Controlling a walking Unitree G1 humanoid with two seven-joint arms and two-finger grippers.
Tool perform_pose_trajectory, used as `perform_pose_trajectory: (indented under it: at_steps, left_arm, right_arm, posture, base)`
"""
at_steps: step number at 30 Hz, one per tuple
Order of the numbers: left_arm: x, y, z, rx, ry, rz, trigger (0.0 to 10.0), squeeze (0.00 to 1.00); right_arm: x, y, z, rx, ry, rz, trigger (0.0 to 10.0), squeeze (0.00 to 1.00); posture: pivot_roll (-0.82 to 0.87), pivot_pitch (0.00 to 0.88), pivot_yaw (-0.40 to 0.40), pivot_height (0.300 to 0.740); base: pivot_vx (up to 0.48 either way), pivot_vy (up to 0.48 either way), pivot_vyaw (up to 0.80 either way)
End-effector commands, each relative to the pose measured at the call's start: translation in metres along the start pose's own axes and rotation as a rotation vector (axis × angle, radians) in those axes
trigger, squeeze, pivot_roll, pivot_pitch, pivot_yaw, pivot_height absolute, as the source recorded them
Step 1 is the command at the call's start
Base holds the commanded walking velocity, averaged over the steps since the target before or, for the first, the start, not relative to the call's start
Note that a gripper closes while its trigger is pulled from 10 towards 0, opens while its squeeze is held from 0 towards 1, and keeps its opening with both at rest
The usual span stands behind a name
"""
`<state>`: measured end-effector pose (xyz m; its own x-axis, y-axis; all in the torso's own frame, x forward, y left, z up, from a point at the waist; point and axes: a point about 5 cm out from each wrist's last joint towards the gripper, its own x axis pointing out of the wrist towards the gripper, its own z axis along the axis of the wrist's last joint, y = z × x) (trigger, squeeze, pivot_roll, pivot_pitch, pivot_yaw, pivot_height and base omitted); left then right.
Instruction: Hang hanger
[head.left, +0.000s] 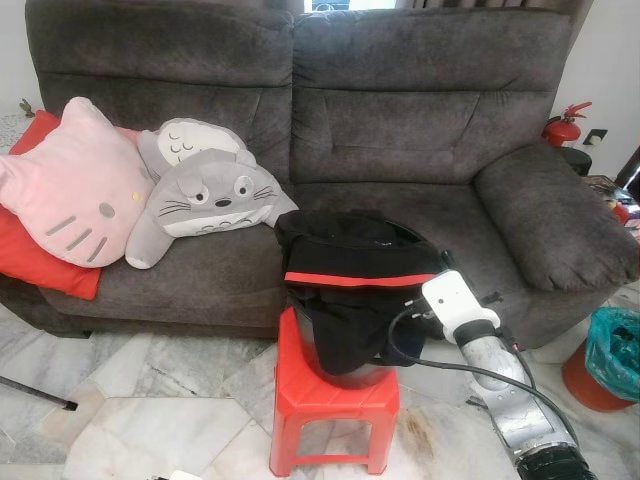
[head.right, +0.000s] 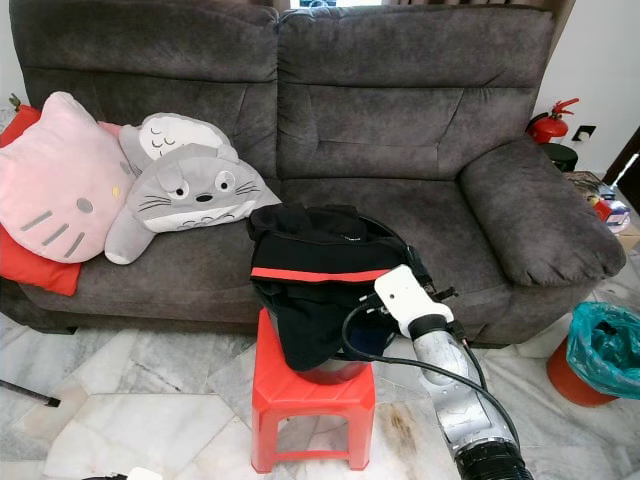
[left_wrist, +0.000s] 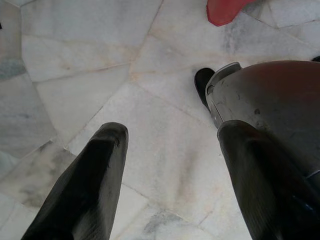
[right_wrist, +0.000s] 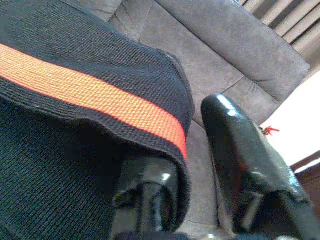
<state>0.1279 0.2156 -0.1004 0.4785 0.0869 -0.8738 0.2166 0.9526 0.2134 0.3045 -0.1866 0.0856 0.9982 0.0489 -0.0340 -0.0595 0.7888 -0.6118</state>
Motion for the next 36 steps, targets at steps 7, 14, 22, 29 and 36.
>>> perform_pose_trajectory:
  at_steps: [7, 14, 22, 29, 36]
  left_arm:
    - [-0.001, 0.0, -0.003, 0.028, 0.009, -0.007, 10.0, 0.0]
    - [-0.001, 0.0, -0.003, 0.03, 0.008, -0.006, 10.0, 0.0]
    - [0.0, 0.001, -0.002, 0.029, 0.008, -0.005, 10.0, 0.0]
    - [0.0, 0.0, -0.001, 0.028, 0.008, -0.009, 10.0, 0.0]
    - [0.0, 0.001, -0.001, 0.03, 0.008, -0.007, 10.0, 0.0]
  right_arm:
    - [0.001, 0.0, -0.001, -0.006, 0.008, 0.002, 0.0, 0.0]
    - [0.005, -0.013, 0.0, -0.022, 0.019, -0.05, 0.0, 0.0]
    - [0.015, -0.044, 0.013, 0.013, 0.006, -0.194, 0.5, 0.0]
    - [0.025, -0.071, 0.054, 0.027, -0.15, -0.268, 10.0, 0.0]
    - [0.032, -0.096, 0.101, 0.059, -0.315, -0.343, 10.0, 0.0]
  posture:
    - [-0.11, 0.0, -0.025, 0.74]
    - [-0.11, 0.0, -0.026, 0.74]
    - [-0.11, 0.0, -0.022, 0.74]
    - [-0.12, 0.0, -0.017, 0.74]
    - [-0.13, 0.0, -0.011, 0.74]
  base:
    - [0.0, 0.0, 0.0]
    - [0.0, 0.0, 0.0]
    - [0.0, 0.0, 0.0]
    - [0.0, 0.0, 0.0]
    - [0.0, 0.0, 0.0]
